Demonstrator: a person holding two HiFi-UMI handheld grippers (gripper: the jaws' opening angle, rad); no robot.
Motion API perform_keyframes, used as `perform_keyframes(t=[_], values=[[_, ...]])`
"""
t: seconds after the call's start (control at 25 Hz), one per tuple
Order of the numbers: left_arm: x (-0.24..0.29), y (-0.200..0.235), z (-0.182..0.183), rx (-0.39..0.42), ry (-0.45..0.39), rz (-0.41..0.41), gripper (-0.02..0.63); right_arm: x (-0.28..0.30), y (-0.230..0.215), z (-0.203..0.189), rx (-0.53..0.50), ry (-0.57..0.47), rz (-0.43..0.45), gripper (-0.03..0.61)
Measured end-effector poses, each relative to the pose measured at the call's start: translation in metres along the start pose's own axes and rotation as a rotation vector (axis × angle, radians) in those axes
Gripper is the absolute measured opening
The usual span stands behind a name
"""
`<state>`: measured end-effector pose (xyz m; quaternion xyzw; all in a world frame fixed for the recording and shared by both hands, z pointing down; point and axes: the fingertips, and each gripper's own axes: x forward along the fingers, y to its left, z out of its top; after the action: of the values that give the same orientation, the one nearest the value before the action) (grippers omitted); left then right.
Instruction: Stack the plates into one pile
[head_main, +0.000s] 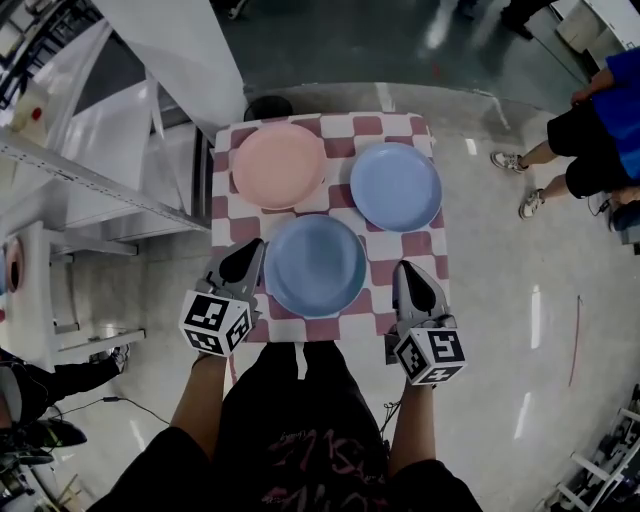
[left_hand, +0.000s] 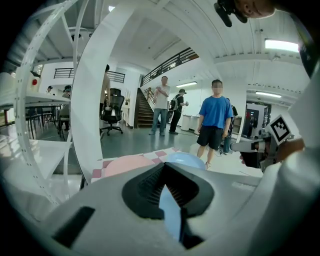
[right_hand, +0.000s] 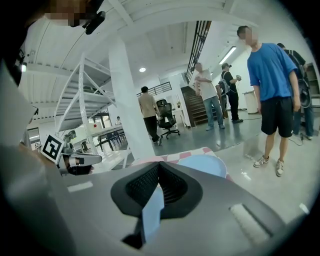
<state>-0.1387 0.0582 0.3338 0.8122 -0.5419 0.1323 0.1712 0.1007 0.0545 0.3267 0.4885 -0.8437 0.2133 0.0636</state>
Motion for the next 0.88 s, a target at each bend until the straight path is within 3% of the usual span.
perform_keyframes(t=[0.88], values=[[0.033, 0.032, -0.073, -0.066, 0.136, -0.010, 0.002, 0.041, -0.007, -0.072, 0.067, 0.150, -0.033, 0.009]])
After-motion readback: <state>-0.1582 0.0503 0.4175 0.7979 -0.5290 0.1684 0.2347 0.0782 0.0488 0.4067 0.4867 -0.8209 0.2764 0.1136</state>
